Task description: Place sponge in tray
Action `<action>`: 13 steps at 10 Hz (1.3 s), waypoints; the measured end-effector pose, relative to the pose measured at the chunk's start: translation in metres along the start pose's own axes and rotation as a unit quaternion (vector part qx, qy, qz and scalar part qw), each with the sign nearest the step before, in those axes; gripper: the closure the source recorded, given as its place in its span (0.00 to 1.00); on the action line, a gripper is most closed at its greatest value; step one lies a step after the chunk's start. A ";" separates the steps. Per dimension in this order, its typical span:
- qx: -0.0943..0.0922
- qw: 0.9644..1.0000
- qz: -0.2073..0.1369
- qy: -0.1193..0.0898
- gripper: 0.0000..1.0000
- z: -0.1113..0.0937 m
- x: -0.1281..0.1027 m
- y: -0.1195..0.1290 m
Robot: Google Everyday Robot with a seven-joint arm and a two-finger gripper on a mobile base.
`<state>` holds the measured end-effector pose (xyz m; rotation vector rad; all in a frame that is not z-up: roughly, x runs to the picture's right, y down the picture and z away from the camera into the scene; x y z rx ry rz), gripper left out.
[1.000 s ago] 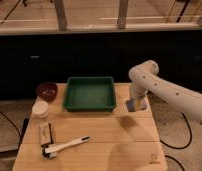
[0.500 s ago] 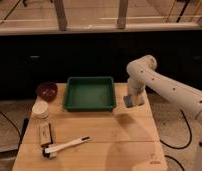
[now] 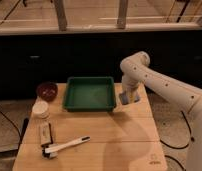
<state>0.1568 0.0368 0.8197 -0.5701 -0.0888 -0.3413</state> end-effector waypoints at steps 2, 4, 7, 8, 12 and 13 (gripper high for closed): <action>0.003 1.000 -0.008 0.000 1.00 0.000 -0.008 -0.009; 0.003 1.000 -0.015 0.000 1.00 0.000 -0.011 -0.015; 0.002 1.000 -0.028 -0.003 1.00 0.003 -0.029 -0.029; 0.005 0.999 -0.031 -0.003 1.00 0.002 -0.033 -0.034; 0.006 0.999 -0.045 -0.006 1.00 0.005 -0.047 -0.047; 0.007 0.999 -0.049 -0.007 1.00 0.006 -0.054 -0.051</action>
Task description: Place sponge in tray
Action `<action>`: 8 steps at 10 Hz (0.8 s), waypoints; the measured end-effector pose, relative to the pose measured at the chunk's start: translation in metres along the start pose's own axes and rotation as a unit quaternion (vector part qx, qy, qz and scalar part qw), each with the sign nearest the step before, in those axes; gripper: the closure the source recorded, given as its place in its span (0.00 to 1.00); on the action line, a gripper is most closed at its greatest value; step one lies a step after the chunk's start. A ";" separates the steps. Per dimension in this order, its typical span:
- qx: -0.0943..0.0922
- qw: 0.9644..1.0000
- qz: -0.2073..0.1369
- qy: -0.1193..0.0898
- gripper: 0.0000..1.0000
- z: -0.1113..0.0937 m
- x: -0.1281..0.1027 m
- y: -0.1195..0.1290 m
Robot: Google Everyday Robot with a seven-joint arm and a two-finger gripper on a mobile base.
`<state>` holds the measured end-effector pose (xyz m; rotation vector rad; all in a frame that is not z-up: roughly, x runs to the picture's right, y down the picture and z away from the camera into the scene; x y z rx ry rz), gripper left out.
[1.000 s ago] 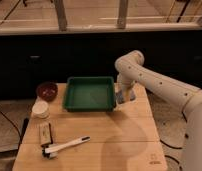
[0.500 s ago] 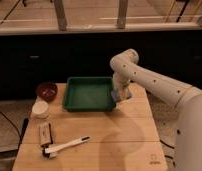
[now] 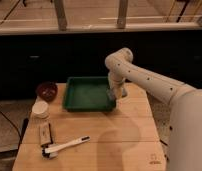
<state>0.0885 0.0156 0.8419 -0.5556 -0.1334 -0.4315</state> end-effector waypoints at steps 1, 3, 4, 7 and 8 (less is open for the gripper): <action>0.000 1.000 -0.002 0.000 1.00 0.002 -0.004 -0.003; 0.006 1.000 -0.009 0.000 1.00 0.001 -0.006 -0.009; 0.008 1.000 -0.016 -0.001 1.00 0.000 -0.011 -0.013; 0.013 0.999 -0.030 -0.004 1.00 0.000 -0.028 -0.027; 0.015 0.999 -0.033 -0.003 1.00 0.000 -0.027 -0.029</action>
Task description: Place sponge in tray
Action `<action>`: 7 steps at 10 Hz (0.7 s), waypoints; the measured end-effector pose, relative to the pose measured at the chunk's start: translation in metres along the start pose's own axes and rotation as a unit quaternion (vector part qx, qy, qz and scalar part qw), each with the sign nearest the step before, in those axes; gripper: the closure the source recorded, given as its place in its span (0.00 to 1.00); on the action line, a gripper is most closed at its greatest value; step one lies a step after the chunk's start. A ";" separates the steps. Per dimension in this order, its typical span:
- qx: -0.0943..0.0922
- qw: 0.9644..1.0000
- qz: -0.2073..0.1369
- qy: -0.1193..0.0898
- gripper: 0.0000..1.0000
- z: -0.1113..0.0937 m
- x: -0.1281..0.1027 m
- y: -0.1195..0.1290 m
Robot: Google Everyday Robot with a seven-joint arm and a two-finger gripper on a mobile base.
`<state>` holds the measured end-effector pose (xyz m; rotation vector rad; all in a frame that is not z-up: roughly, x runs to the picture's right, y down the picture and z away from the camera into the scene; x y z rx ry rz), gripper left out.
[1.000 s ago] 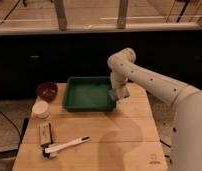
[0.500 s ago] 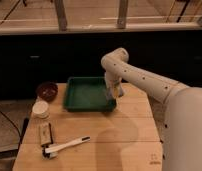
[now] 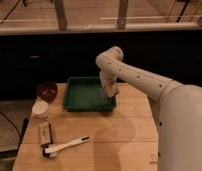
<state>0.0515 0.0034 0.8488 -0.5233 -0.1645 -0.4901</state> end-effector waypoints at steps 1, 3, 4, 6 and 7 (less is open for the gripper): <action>0.002 1.000 -0.003 0.000 1.00 0.000 0.000 -0.001; 0.004 1.000 -0.009 -0.004 1.00 0.001 -0.006 -0.005; 0.004 1.000 -0.012 -0.008 1.00 0.004 -0.008 -0.006; 0.005 1.000 -0.015 -0.011 1.00 0.008 -0.006 -0.008; 0.006 1.000 -0.017 -0.012 1.00 0.010 -0.007 -0.009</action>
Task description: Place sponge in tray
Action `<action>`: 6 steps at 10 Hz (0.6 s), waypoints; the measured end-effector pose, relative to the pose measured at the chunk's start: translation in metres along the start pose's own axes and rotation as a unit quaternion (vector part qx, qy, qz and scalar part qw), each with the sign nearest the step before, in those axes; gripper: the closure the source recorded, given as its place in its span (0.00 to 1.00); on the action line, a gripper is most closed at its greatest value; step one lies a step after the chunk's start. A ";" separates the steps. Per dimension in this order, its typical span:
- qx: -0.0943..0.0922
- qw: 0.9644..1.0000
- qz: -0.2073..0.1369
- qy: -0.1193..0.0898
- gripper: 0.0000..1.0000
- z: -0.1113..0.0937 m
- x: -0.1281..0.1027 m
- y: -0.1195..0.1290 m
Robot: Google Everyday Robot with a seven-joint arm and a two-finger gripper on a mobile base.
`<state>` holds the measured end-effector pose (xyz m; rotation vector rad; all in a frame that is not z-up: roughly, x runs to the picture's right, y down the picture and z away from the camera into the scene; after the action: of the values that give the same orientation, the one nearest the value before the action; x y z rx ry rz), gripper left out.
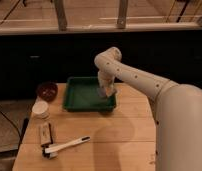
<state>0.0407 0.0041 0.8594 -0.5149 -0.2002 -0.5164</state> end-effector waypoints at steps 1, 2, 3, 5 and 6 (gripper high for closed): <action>0.001 1.000 -0.002 -0.003 1.00 0.001 -0.001 -0.001; 0.001 1.000 -0.003 -0.004 1.00 0.002 0.000 -0.001; 0.002 1.000 -0.004 -0.005 1.00 0.003 0.001 -0.002; 0.003 1.000 -0.007 -0.005 1.00 0.004 0.001 -0.003; 0.005 1.000 -0.008 -0.007 1.00 0.005 0.002 -0.004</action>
<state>0.0400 0.0031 0.8655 -0.5081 -0.2204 -0.5267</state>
